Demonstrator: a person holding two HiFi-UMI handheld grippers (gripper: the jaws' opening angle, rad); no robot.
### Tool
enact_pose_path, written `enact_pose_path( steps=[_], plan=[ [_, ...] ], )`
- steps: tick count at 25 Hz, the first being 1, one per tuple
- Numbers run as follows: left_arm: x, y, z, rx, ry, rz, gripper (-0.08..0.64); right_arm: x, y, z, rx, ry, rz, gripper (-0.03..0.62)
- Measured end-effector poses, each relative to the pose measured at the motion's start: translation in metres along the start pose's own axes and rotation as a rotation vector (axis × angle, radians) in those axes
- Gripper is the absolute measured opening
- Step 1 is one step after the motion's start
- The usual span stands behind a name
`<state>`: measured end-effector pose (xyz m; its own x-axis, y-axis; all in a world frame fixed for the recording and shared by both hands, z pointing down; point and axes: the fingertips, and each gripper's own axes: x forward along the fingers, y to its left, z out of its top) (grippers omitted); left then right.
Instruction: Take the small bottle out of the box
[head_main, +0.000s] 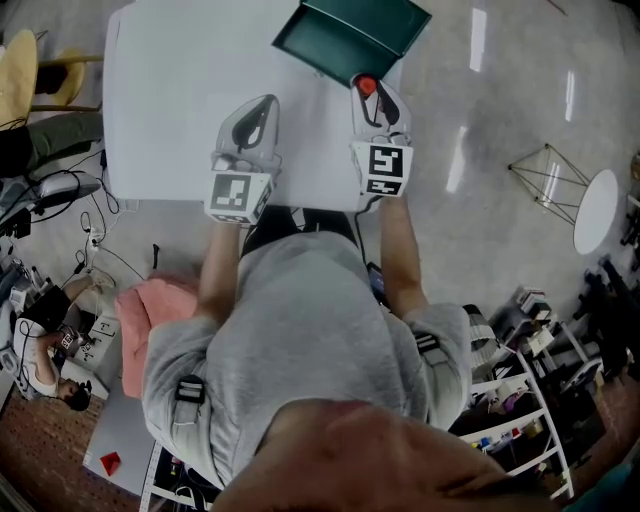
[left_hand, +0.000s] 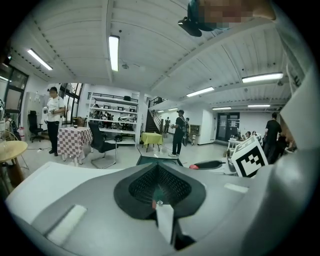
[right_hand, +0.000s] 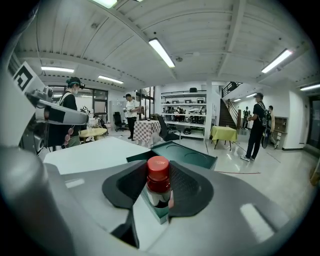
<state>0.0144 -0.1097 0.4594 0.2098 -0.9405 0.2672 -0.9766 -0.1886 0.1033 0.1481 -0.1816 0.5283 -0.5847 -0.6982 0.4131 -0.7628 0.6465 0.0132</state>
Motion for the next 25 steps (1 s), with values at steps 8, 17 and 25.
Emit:
enact_pose_path(
  steps=[8, 17, 25],
  plan=[
    [-0.028, -0.002, 0.021, 0.012, -0.066, 0.050, 0.011, -0.024, 0.007, 0.031, -0.029, -0.070, 0.023, 0.140],
    [-0.059, 0.008, 0.031, -0.001, -0.117, 0.124, 0.012, -0.034, 0.034, 0.050, -0.069, -0.117, 0.087, 0.140],
    [-0.093, 0.029, 0.032, -0.007, -0.140, 0.193, 0.012, -0.034, 0.071, 0.064, -0.095, -0.147, 0.153, 0.140]
  ],
)
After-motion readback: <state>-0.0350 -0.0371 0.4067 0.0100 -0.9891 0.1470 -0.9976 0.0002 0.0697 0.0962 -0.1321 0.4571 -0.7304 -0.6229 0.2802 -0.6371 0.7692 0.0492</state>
